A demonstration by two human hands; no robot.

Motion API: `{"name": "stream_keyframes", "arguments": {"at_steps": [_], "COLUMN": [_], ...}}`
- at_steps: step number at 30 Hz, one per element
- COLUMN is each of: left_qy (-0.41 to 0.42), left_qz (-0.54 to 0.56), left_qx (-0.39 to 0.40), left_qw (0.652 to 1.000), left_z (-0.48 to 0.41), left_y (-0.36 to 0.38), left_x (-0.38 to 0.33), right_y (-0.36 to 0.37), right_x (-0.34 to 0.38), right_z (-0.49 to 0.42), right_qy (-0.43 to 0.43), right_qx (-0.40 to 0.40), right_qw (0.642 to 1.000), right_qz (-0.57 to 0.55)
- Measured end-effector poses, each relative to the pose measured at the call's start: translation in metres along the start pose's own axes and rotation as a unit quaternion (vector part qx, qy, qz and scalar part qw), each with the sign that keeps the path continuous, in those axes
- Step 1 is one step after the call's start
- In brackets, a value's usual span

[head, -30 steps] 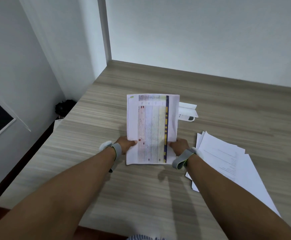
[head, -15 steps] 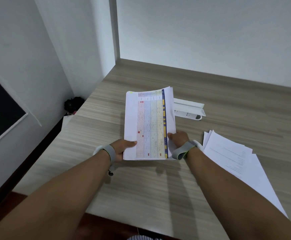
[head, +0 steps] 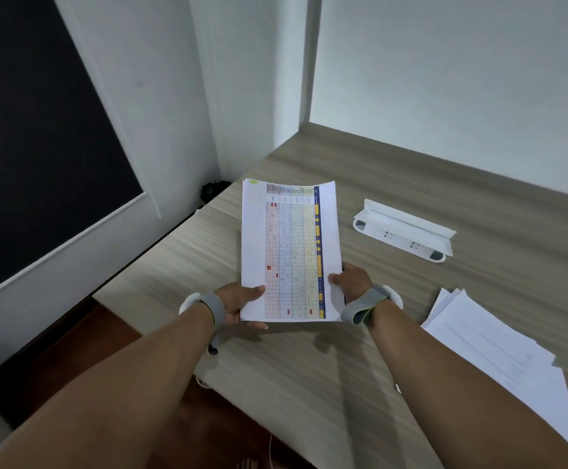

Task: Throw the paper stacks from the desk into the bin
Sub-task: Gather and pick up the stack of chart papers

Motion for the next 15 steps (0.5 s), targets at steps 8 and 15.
{"name": "stream_keyframes", "arguments": {"at_steps": [8, 15], "left_qy": [0.035, 0.041], "left_qz": [0.071, 0.113], "left_qx": [-0.112, -0.206], "left_qw": [0.991, 0.971], "left_z": [0.048, 0.1], "left_y": [-0.014, -0.047], "left_x": [0.035, 0.077], "right_y": [0.03, 0.093], "right_x": [-0.016, -0.021], "right_z": [0.029, 0.068], "right_qy": [0.032, 0.062], "right_qx": [0.168, 0.281], "right_qw": [0.985, 0.956], "right_qz": [-0.011, -0.059]}}
Point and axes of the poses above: each hand's wrist, its own z-axis away from the middle knuckle, its own y-axis out of the palm, x = y × z, the point moved 2 cm from there along -z, towards the middle knuckle, and after that the axes turned 2 degrees about y, right-handed, at the moved point
